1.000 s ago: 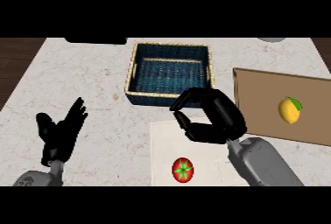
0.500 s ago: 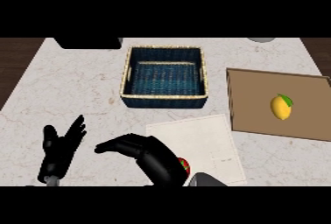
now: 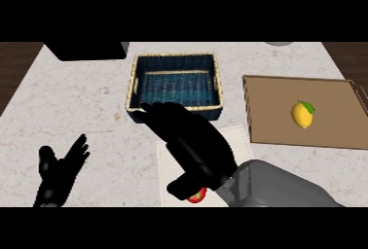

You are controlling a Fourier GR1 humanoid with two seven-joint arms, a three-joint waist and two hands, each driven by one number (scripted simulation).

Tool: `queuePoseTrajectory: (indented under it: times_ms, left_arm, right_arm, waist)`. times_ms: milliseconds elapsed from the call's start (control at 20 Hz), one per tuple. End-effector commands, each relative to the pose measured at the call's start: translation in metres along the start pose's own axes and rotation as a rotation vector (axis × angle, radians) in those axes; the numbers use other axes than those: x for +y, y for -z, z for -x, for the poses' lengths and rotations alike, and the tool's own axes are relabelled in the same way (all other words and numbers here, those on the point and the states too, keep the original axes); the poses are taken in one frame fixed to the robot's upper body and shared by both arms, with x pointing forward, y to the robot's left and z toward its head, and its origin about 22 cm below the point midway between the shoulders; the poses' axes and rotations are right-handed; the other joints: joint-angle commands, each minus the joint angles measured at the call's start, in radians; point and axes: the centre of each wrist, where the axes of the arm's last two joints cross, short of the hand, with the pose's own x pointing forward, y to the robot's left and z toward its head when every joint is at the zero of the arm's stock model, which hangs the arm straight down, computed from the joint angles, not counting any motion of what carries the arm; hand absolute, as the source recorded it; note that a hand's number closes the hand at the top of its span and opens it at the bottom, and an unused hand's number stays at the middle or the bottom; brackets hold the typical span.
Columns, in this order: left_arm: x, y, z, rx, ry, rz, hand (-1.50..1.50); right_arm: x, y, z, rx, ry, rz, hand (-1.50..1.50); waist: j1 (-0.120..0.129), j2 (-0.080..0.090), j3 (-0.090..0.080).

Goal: Pick the tomato from the placemat and place it in the basket

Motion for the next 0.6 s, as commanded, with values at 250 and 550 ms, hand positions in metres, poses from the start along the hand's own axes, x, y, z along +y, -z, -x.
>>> queuePoseTrajectory:
  times_ms: [250,550]
  left_arm:
    - [0.0,-0.011,0.014,0.072,0.013,0.004,0.0]
    - [-0.005,-0.003,0.018,0.052,0.02,-0.023,0.0]
  right_arm:
    - [-0.076,-0.025,-0.042,0.156,-0.282,-0.321,-1.5]
    - [-0.117,-0.046,-0.057,0.215,-0.35,-0.432,-1.5]
  waist:
    - [0.013,0.013,-0.003]
    - [0.004,0.022,-0.003]
